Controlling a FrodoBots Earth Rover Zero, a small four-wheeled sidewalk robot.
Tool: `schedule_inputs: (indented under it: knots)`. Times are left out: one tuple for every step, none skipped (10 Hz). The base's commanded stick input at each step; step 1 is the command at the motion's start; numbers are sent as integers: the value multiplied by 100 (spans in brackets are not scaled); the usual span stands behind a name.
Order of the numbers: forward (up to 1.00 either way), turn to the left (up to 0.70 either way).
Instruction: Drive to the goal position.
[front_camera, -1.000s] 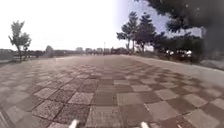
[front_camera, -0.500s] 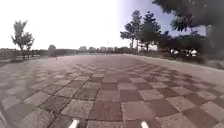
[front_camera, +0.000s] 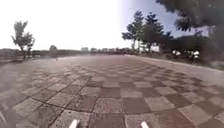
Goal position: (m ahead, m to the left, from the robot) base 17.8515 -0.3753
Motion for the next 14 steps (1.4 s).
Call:
schedule_inputs:
  knots:
    - [50,0]
    - [50,0]
    - [50,0]
    - [50,3]
    - [50,7]
    - [50,0]
    - [50,0]
    - [50,0]
    - [50,0]
    - [50,0]
    - [50,0]
    - [50,0]
    - [50,0]
    - [50,0]
